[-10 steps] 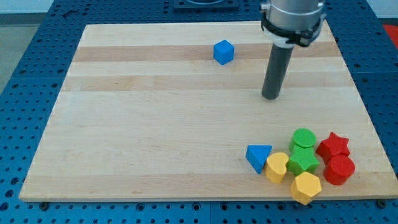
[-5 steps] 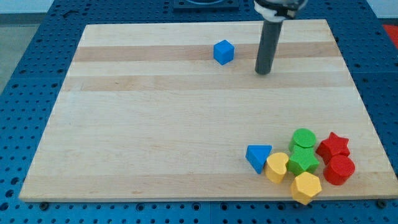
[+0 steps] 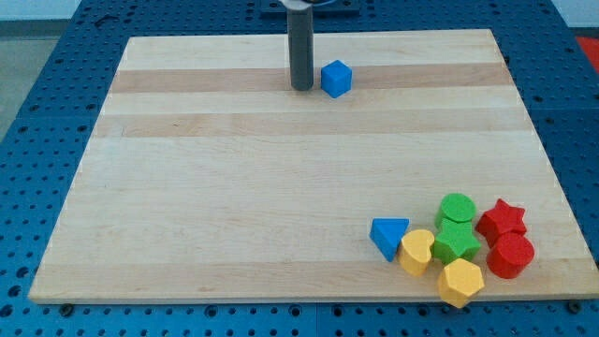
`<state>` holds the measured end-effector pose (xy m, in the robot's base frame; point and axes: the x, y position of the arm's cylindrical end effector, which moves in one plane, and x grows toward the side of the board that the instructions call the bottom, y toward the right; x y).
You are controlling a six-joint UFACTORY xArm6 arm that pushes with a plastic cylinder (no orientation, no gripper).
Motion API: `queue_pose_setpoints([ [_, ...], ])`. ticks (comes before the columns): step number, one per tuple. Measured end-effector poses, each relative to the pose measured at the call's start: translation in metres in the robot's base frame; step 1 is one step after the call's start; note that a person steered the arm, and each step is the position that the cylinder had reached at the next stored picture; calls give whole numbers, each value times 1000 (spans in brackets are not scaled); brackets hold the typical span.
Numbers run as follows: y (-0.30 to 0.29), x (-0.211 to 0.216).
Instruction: Push the blue cube to the center
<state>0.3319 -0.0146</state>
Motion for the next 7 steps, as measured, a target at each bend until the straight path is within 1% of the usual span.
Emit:
queue_pose_setpoints([
  [1, -1, 36],
  [2, -1, 33],
  [3, -13, 13],
  [4, -16, -33],
  [5, 0, -65],
  [6, 46, -57],
  [7, 72, -20],
])
